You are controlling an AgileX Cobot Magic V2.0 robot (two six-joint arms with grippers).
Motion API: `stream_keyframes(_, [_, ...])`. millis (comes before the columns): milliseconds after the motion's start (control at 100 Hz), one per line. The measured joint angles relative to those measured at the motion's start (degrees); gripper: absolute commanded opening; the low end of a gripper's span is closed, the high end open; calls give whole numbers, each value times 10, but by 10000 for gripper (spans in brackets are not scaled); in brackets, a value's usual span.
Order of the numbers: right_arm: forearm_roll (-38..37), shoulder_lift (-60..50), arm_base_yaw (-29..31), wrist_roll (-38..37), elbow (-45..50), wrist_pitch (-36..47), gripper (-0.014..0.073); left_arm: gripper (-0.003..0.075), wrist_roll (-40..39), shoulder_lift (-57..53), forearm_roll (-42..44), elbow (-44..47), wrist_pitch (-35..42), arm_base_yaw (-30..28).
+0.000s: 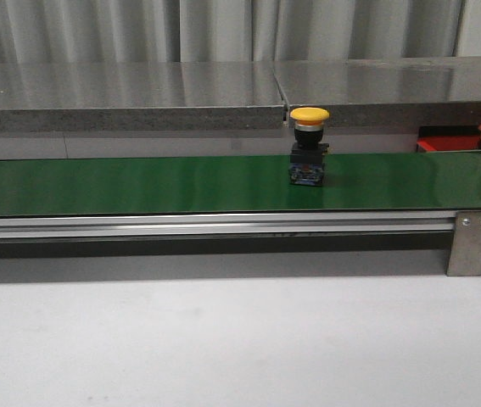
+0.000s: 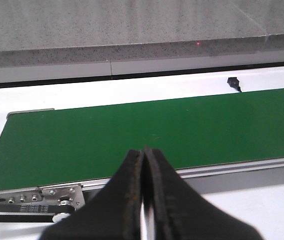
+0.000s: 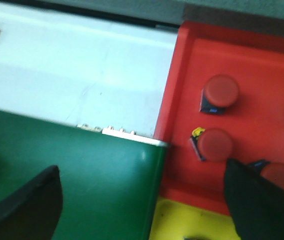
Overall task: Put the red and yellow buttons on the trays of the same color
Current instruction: 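Lower the right gripper onto the yellow button on the belt and grasp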
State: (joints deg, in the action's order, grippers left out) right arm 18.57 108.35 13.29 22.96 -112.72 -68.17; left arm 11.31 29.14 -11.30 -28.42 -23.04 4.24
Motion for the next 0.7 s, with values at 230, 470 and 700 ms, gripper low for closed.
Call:
stream_keyframes(230, [8, -68, -23, 35, 129, -15, 645, -19, 0, 0, 0, 0, 0, 0])
stream_keyframes(470, [19, -92, -66, 68, 234, -9, 645, -19, 0, 0, 0, 0, 0, 0])
stream_keyframes(700, [19, -92, -118, 81, 284, 50, 645, -19, 0, 0, 0, 0, 0, 0])
